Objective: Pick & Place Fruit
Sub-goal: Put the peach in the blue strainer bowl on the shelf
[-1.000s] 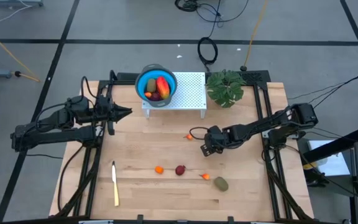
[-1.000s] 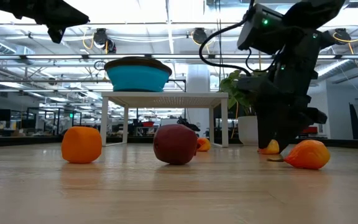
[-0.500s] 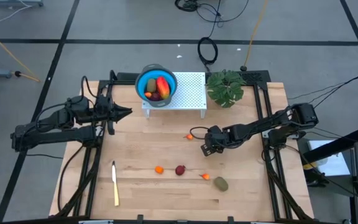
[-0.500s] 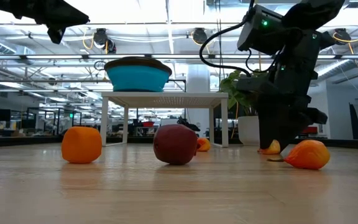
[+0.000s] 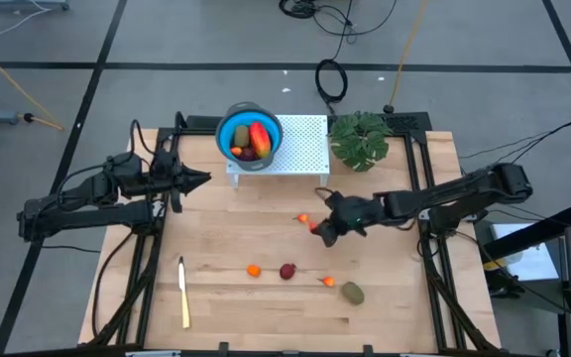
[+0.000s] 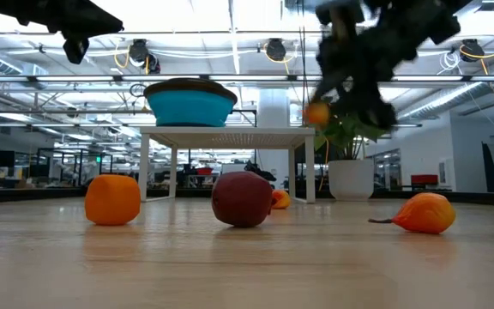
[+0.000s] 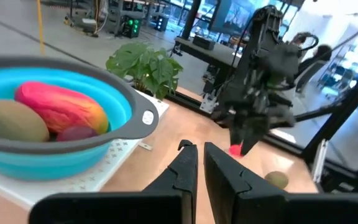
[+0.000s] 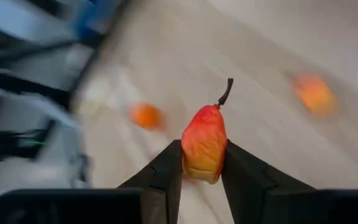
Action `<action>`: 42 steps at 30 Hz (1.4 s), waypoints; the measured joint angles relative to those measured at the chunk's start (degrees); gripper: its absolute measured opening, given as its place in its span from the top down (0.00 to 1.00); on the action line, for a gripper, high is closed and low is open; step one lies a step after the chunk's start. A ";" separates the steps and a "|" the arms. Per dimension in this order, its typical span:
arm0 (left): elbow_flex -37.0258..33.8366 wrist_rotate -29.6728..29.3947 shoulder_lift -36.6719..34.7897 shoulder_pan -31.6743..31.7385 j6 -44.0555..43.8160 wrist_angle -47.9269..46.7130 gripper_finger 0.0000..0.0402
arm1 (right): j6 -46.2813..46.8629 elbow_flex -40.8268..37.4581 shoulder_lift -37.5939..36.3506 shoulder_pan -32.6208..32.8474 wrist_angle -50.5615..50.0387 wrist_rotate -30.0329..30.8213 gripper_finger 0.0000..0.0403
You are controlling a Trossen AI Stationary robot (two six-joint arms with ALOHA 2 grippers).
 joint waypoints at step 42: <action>8.95 1.65 45.91 -12.41 10.08 58.90 0.32 | -73.00 0.17 -7.85 -0.44 34.65 5.37 0.77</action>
